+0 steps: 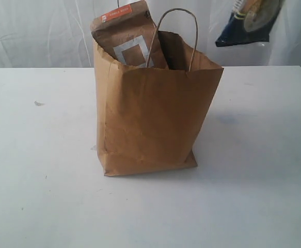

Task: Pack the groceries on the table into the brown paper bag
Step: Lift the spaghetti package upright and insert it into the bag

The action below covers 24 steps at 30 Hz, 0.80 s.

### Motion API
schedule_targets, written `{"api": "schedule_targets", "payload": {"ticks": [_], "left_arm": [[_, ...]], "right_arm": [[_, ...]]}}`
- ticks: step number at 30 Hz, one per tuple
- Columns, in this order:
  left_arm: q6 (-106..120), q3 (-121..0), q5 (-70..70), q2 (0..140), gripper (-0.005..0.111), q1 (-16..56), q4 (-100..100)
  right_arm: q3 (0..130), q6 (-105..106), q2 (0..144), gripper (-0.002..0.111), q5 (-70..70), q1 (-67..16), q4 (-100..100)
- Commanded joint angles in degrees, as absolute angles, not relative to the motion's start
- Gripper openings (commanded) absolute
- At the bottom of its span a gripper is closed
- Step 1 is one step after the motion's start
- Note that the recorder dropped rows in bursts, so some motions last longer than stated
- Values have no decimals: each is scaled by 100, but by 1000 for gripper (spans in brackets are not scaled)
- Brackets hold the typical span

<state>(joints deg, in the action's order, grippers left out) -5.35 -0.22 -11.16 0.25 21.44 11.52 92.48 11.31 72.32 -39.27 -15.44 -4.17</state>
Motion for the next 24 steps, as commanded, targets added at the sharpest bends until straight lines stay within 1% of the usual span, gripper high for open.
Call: {"api": "schedule_targets", "payload": {"ticks": [1, 11, 16, 24], "left_arm": [[-524, 0, -1112, 0, 0, 2130, 1164], [-524, 0, -1112, 0, 0, 2130, 1164], [-524, 0, -1112, 0, 0, 2130, 1164], [-524, 0, -1112, 0, 0, 2130, 1164]], "right_arm": [[9807, 1193, 7477, 0, -3435, -1893, -459], [10163, 1332, 7817, 0, -3338, -2750, -562], [10163, 1332, 7919, 0, -3621, -3093, -655], [10124, 1220, 8083, 0, -3852, -3222, -684]]}}
